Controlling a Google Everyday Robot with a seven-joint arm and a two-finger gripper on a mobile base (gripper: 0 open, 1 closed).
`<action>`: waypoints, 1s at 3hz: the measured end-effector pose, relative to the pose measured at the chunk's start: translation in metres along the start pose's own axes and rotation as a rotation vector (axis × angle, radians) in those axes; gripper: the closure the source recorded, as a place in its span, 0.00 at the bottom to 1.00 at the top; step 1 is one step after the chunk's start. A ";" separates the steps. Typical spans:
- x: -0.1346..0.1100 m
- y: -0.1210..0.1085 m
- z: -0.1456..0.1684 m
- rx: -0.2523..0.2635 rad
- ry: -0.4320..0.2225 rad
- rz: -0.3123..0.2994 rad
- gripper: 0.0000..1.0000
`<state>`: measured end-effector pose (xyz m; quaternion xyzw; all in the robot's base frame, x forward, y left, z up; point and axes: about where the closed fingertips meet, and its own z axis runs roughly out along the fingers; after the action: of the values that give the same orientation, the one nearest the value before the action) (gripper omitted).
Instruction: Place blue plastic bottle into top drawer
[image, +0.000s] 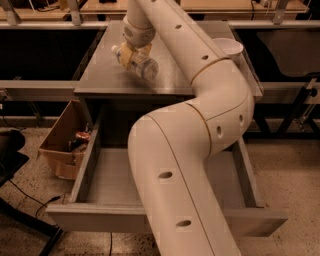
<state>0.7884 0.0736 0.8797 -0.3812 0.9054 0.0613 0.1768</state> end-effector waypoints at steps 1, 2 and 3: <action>0.018 -0.002 -0.058 0.036 -0.017 -0.083 1.00; 0.050 -0.018 -0.121 0.123 -0.086 -0.101 1.00; 0.090 -0.021 -0.195 0.198 -0.233 -0.028 1.00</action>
Offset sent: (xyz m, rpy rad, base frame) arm -0.2424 -0.1618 0.0741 -0.1885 -0.1553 0.0672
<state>0.6919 -0.0497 1.0288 -0.3646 0.8750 0.0131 0.3181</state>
